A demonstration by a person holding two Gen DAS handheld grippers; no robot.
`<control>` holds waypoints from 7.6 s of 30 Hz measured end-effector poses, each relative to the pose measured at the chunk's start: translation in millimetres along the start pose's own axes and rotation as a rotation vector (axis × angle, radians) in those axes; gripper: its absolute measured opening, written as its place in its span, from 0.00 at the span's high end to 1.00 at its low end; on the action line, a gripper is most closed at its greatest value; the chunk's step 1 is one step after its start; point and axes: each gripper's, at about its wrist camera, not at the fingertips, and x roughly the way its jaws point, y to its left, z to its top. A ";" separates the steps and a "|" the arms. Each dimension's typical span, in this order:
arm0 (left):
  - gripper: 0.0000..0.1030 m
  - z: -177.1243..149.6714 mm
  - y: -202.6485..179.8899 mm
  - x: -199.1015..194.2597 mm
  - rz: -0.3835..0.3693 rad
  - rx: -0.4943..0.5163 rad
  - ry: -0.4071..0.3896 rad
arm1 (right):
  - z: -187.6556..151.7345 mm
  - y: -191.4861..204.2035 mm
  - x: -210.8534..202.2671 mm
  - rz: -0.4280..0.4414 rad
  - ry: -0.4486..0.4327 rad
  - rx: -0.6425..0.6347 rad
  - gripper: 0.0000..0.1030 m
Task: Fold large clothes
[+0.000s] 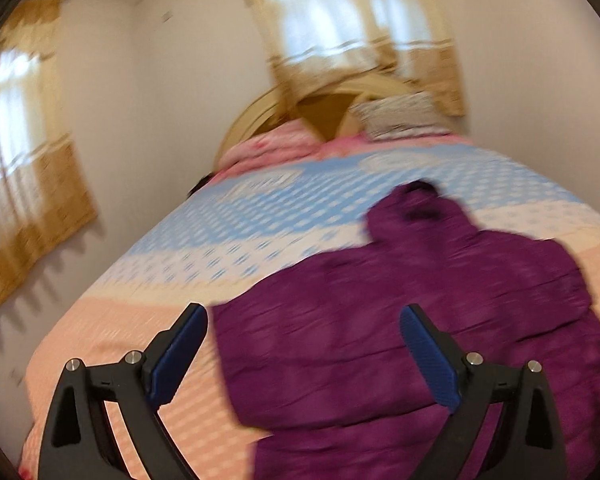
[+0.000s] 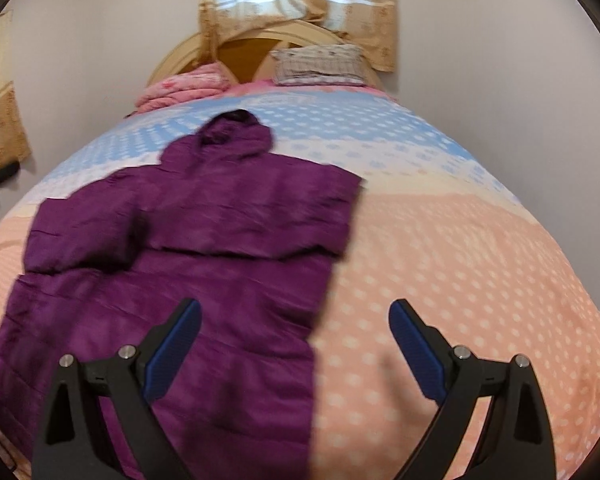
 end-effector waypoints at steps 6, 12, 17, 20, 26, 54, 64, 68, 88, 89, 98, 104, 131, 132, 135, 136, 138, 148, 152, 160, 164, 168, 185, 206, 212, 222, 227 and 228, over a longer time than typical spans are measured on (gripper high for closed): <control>0.06 -44.9 64.5 38.2 0.091 -0.094 0.135 | 30.0 49.7 30.0 0.146 0.045 -0.018 0.03; 0.06 -78.5 90.5 65.4 0.145 -0.142 0.230 | 46.2 96.5 85.5 0.237 0.143 -0.020 0.04; 0.06 -95.8 106.8 79.6 0.150 -0.184 0.286 | 39.9 114.8 128.7 0.328 0.273 0.013 0.88; 0.06 -99.9 110.5 83.2 0.160 -0.186 0.294 | 44.9 110.5 116.3 0.346 0.221 0.032 0.90; 0.06 -102.0 113.3 85.0 0.162 -0.194 0.310 | 63.9 74.4 67.0 0.309 0.065 0.064 0.92; 0.06 -16.6 66.1 91.1 0.138 -0.101 0.200 | 32.3 -40.8 29.7 -0.134 0.007 0.235 0.43; 0.06 4.9 -10.7 169.7 0.057 -0.069 0.239 | 56.4 24.1 87.9 0.035 0.062 0.156 0.49; 0.06 -16.0 -26.4 198.6 0.046 -0.042 0.311 | 34.2 14.3 120.1 0.005 0.139 0.174 0.53; 0.06 35.5 11.6 180.3 0.018 -0.184 0.221 | 70.3 -13.1 106.5 -0.068 0.038 0.275 0.56; 0.06 35.6 8.7 190.0 0.026 -0.177 0.240 | 74.0 -16.4 112.6 -0.072 0.051 0.287 0.56; 0.06 -6.8 -7.3 257.4 0.053 -0.180 0.406 | 65.1 -29.7 168.7 -0.135 0.160 0.267 0.58; 0.04 -10.0 -10.4 260.0 0.045 -0.176 0.413 | 57.2 -25.8 164.4 -0.161 0.142 0.228 0.58; 0.01 -16.5 1.7 268.7 -0.018 -0.263 0.443 | 57.1 -14.1 170.7 -0.233 0.150 0.164 0.57; 0.01 -16.4 1.6 268.6 -0.018 -0.263 0.443 | 57.1 -13.9 170.8 -0.234 0.150 0.163 0.57; 0.01 -16.2 1.3 268.6 -0.019 -0.264 0.443 | 57.2 -12.9 171.2 -0.238 0.151 0.160 0.57; 0.01 -16.2 1.1 268.6 -0.018 -0.263 0.443 | 57.2 -13.0 171.4 -0.239 0.151 0.158 0.56; 0.01 -16.1 1.2 268.6 -0.018 -0.262 0.444 | 57.2 -12.3 171.5 -0.241 0.152 0.157 0.56; 0.01 -0.9 12.7 249.0 -0.006 -0.190 0.468 | 66.1 -11.9 168.7 -0.166 0.197 0.133 0.36; 0.01 40.7 20.3 225.0 -0.075 -0.179 0.333 | 91.3 -10.3 156.1 -0.081 0.173 0.103 0.26; 0.01 122.1 -24.9 293.1 -0.147 -0.068 0.310 | 176.0 -8.8 199.2 -0.034 0.132 0.037 0.15; 0.01 136.8 -50.0 348.1 -0.157 -0.070 0.354 | 201.4 -12.9 244.9 -0.024 0.137 0.056 0.15; 0.01 143.5 -64.5 394.8 -0.188 -0.110 0.392 | 223.6 -13.8 278.4 0.013 0.122 0.063 0.15; 1.00 136.5 -129.1 441.0 -0.375 0.034 0.442 | 226.0 -4.0 360.4 0.131 0.256 -0.013 0.92; 1.00 145.2 -54.9 291.9 -0.496 -0.068 0.160 | 209.9 27.4 218.5 0.167 -0.070 -0.146 0.94; 1.00 120.8 -40.6 240.9 -0.537 -0.039 0.084 | 181.7 22.1 183.7 0.196 -0.102 -0.176 0.94; 1.00 37.4 -31.5 191.6 -0.528 0.062 0.132 | 118.7 -5.6 160.6 0.191 -0.010 -0.119 0.94; 0.99 31.1 -22.1 180.1 -0.510 0.063 0.143 | 108.1 -18.8 146.1 0.210 0.038 -0.073 0.82; 0.98 35.6 -19.6 179.0 -0.502 0.043 0.132 | 109.3 -19.1 144.1 0.221 0.043 -0.063 0.74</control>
